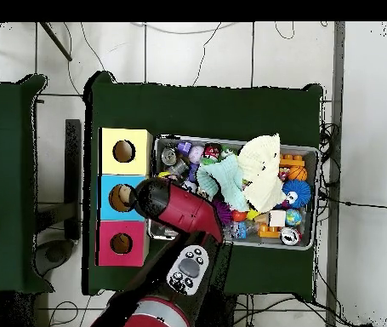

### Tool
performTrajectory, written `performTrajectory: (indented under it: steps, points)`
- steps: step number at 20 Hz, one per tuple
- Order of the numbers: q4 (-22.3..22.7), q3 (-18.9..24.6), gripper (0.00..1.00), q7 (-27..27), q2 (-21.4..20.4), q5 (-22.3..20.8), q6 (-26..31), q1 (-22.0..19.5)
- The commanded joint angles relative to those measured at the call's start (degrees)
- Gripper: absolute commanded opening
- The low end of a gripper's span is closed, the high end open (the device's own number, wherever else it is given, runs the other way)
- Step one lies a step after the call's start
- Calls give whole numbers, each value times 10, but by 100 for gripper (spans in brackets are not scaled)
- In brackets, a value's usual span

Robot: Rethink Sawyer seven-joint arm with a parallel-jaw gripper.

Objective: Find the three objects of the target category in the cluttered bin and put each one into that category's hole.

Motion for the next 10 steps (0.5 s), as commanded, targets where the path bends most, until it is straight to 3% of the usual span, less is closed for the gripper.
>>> performTrajectory:
  steps: [1,10]
  points:
    - [-44,20,100,110,22,14,47,-6]
    - [-7,69,100,85,17,20,-34,-30]
